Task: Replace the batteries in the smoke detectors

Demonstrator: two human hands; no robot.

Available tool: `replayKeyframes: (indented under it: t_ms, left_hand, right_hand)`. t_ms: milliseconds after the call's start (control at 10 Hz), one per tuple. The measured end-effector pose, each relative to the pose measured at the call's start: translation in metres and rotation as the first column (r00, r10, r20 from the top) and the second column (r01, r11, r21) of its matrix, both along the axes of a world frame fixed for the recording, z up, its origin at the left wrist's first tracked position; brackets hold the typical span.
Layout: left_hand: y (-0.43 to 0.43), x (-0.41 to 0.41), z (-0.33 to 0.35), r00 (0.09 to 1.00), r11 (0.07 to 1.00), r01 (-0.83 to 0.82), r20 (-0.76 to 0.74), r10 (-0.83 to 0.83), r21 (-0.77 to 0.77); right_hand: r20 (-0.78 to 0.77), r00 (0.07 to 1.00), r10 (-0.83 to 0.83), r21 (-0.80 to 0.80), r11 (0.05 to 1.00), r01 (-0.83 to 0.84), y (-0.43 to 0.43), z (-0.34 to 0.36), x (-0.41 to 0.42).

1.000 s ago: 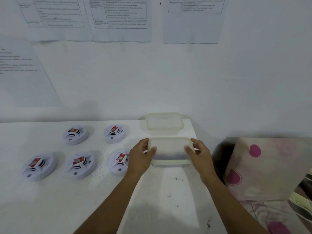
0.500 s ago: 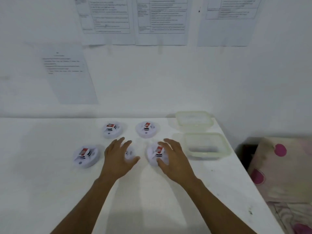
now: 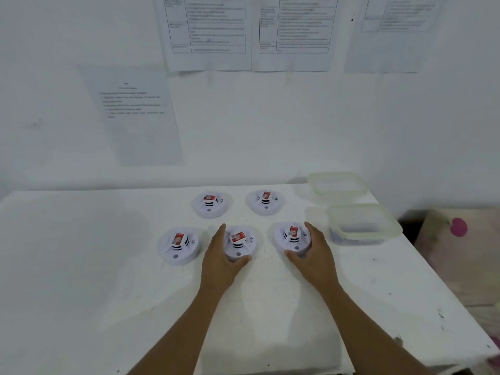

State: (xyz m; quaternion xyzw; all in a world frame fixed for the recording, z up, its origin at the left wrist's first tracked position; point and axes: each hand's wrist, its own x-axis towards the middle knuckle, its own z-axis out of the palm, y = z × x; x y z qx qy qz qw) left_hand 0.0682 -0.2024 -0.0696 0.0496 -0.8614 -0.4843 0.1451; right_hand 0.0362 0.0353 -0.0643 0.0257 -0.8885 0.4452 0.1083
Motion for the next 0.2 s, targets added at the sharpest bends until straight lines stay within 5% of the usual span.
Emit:
replayKeyframes:
  t_ms: [200]
  left_hand:
    - [0.005, 0.021, -0.002, 0.995, 1.000, -0.022, -0.096, 0.024, 0.016]
  right_hand:
    - [-0.085, 0.996, -0.004, -0.042, 0.999, 0.000, 0.001, -0.006, 0.000]
